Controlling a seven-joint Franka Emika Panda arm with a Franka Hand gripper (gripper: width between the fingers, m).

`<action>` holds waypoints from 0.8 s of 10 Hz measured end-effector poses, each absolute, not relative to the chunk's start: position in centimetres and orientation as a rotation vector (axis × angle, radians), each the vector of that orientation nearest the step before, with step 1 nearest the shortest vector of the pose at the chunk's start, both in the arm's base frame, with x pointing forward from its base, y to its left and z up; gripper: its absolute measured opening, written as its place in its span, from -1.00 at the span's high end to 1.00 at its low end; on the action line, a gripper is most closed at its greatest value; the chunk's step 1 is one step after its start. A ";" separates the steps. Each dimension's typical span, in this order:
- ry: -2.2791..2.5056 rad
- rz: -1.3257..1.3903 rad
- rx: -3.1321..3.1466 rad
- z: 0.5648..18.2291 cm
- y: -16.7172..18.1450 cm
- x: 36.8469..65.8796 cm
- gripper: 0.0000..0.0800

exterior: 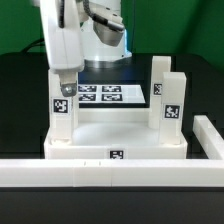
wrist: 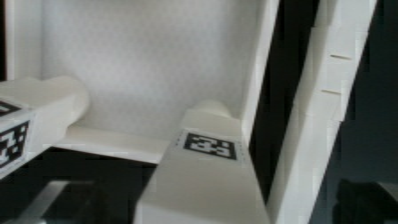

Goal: Assemble desk

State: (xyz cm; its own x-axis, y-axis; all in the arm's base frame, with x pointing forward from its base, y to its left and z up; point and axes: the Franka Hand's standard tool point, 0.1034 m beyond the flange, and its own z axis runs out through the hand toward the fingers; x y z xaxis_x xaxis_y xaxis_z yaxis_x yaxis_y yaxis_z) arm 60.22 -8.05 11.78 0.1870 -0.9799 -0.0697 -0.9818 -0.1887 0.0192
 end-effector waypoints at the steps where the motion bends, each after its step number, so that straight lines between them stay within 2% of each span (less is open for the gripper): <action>1: 1.866 0.100 -2.485 11.8 -8.1 60.2 -0.61; 4: 1.599 0.095 -2.660 11.8 -8.1 60.2 -0.62; 8: 0.901 0.062 -3.016 11.8 -8.7 60.2 -0.62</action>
Offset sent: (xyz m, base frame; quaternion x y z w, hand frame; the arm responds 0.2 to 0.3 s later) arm 0.0000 0.0000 0.0000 0.0000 0.0000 -0.1938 0.9810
